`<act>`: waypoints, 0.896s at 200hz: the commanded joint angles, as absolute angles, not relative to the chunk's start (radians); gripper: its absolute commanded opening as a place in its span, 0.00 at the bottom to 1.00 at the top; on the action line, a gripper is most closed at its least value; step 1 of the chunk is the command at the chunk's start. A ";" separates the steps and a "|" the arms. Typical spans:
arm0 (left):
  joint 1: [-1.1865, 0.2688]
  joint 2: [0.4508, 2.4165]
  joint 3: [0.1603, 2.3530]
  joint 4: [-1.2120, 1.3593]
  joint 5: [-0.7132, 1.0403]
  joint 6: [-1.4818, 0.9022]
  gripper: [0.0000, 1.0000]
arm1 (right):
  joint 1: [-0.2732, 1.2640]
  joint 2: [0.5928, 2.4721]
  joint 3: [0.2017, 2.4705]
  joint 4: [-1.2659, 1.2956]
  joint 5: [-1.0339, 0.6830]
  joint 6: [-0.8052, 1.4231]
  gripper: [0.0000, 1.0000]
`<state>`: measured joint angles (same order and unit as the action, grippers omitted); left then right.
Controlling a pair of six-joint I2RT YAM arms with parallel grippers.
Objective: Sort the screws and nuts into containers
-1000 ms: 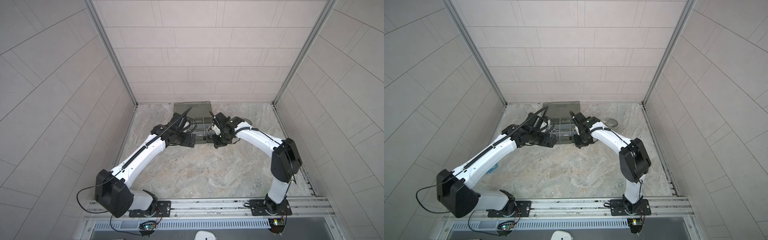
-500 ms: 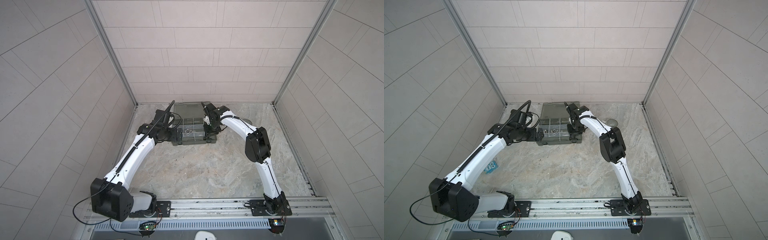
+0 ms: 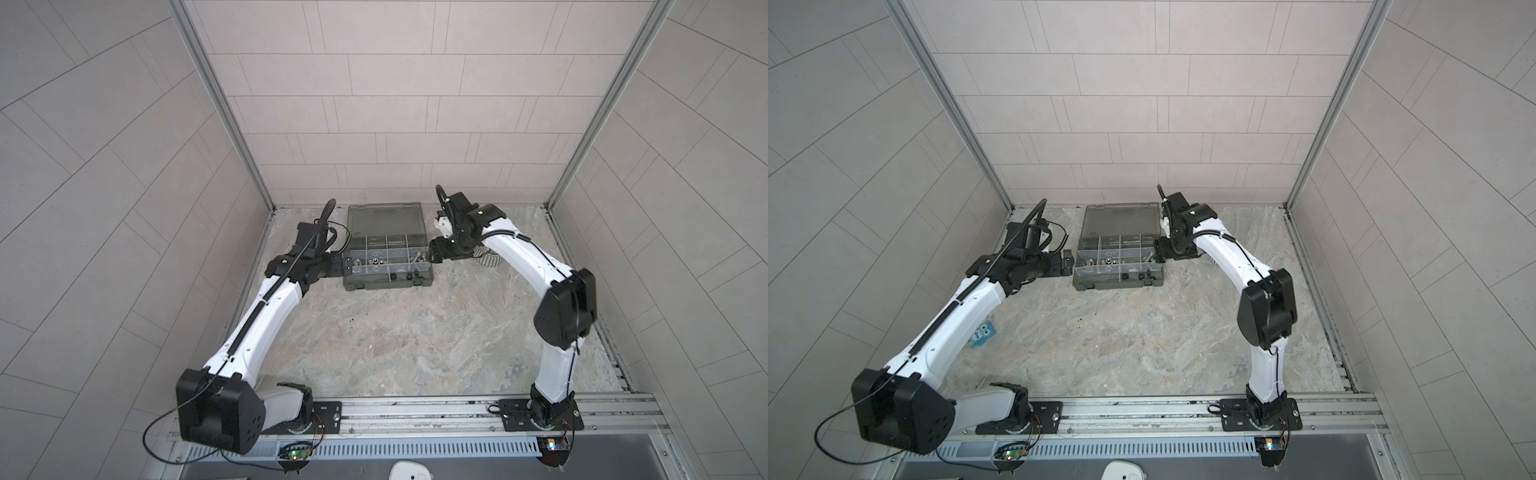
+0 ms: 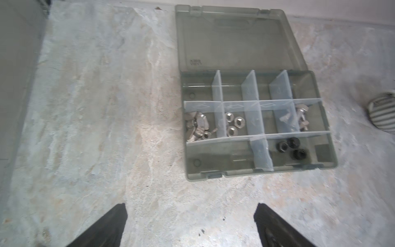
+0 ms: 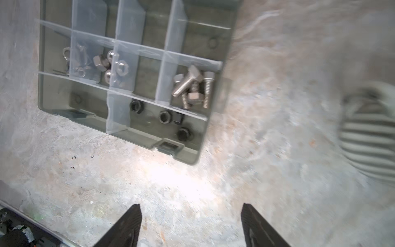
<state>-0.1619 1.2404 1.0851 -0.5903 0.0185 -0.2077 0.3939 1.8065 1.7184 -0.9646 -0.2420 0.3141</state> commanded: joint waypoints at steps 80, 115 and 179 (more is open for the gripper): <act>-0.060 1.229 0.618 0.112 -0.308 -0.060 1.00 | 0.298 1.195 0.879 -0.282 0.313 0.170 0.92; -0.057 1.362 0.565 0.357 -0.299 -0.051 1.00 | 0.287 1.101 0.626 0.069 0.454 0.066 0.99; -0.028 1.500 0.457 0.737 -0.209 -0.052 1.00 | 0.162 1.164 0.425 0.470 0.404 0.057 0.99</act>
<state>-0.0383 1.4643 0.4824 0.5125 -0.2581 -0.0589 0.1886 1.1294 0.4904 0.2058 0.4026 0.0788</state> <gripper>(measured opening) 0.998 0.992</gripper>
